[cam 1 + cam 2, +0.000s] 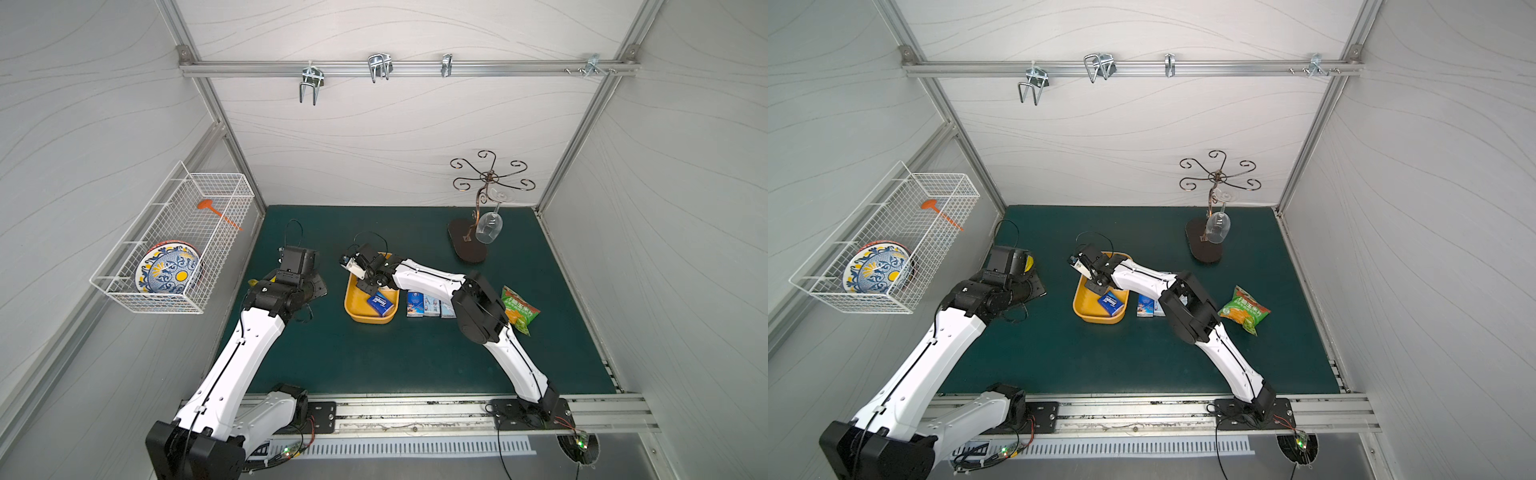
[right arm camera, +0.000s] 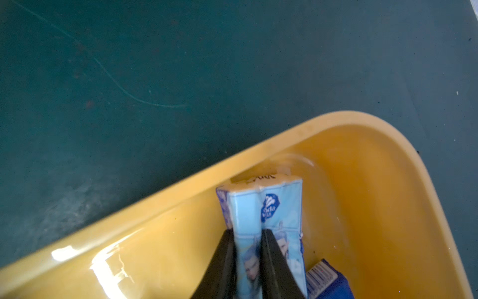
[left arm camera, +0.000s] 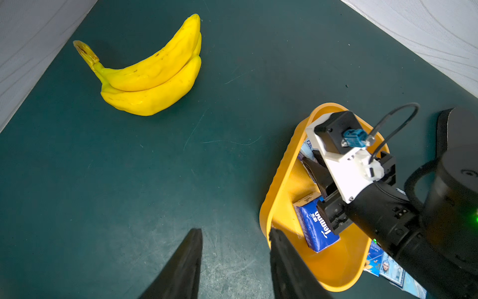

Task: Take the pocket tissues out of the storage box
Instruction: Pick up the pocket tissues from the storage box, then place the pocket tissues at the center of the board.

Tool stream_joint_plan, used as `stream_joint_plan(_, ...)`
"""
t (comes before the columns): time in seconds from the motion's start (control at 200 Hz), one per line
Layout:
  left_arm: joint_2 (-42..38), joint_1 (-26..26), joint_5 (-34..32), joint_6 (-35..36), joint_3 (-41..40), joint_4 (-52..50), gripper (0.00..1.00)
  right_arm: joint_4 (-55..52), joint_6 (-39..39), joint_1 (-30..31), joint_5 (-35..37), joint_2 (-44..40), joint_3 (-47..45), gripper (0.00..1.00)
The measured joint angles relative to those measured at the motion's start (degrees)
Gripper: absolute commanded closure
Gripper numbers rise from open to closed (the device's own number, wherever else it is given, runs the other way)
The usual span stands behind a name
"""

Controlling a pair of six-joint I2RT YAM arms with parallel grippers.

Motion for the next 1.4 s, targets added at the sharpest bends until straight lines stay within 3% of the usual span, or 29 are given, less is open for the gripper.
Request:
stream_joint_plan(0.295, 0.0, 0.0, 0.0, 0.0, 0.0, 0.0, 0.53, -0.5, 8.2, -1.6, -4.4, -8.0, -4.9, 0.81)
stream_joint_plan(0.6, -0.1, 0.0, 0.3, 0.0, 0.9, 0.0, 0.53, 0.2, 18.3, -3.7, -8.5, -22.8, -12.4, 0.80)
stream_joint_plan(0.876, -0.2, 0.0, -0.6, 0.4, 1.1, 0.0, 0.53, -1.4, 27.1, -3.6, -8.1, -43.2, -36.1, 0.80)
stream_joint_plan(1.106, 0.2, 0.0, 0.3, 0.0, 1.4, 0.5, 0.54, -5.2, 31.9, 0.1, -5.4, -59.8, -54.8, 0.78)
stream_joint_plan(1.246, 0.5, 0.0, 0.7, -0.4, 1.4, 0.7, 0.54, -4.7, 34.6, 0.6, -4.5, -62.4, -61.9, 0.78)
stream_joint_plan(1.401, 0.5, 0.0, 0.7, -0.7, 1.4, 0.7, 0.54, -2.6, 38.2, 1.9, -3.8, -59.5, -67.3, 0.77)
